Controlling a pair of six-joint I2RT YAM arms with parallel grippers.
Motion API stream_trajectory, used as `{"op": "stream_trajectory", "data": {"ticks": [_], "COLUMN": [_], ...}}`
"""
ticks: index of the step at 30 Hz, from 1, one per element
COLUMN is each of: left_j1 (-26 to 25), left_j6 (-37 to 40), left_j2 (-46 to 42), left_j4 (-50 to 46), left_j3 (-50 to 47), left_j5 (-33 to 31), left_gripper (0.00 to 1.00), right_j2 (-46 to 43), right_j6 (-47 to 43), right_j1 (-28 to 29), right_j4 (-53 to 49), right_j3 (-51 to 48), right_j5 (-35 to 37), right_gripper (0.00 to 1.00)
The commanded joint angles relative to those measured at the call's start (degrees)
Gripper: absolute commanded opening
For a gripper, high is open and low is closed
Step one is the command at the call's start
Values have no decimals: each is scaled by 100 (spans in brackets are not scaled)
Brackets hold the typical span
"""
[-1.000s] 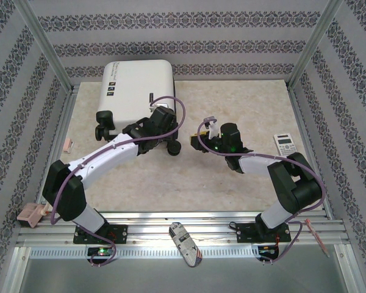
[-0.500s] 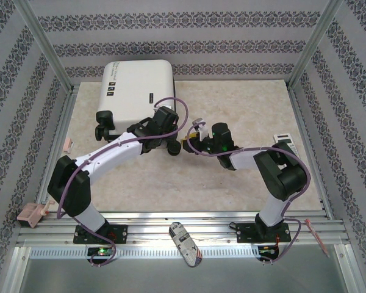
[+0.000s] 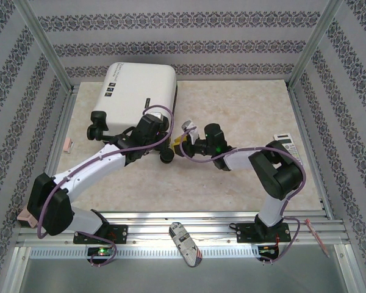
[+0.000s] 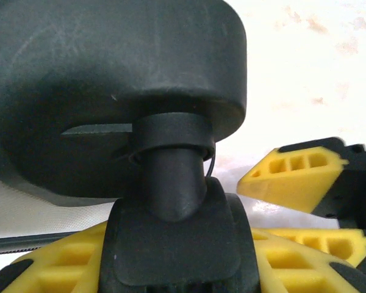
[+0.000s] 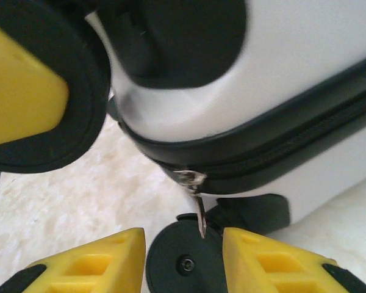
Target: Pack the luggage
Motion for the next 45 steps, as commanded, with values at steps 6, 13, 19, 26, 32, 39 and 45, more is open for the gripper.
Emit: {"op": "stream_trajectory", "data": {"ticks": [6,13,19,26,32,39,45], "left_j1": [-55,-55,-57,-73,-83,-87,-90], "left_j6": [182,83,19,-66,-36,-35,7], "left_j2": [-463,-578,-660,-688,-735,-818,-865], "left_j4": [1386,1460,1472,1563,1508,1498,1454], "left_j3": [173,60,2,-84,-125,-227,-275], "left_j5": [468,547,623,700,645,582,630], "left_gripper": [30,30,30,30,29,29,29], "right_j2": [307,486,581,662,477,148,-18], "right_j6": [-165,-177,-151,-54,-47,98,417], "right_j1": [253,237,226,215,203,150,78], "right_j4": [192,149,133,89,45,-125,-528], "right_j3": [42,309,572,829,710,589,695], "right_j5": [-74,272,267,267,273,266,607], "right_gripper": [40,39,38,26,9,0,0]}}
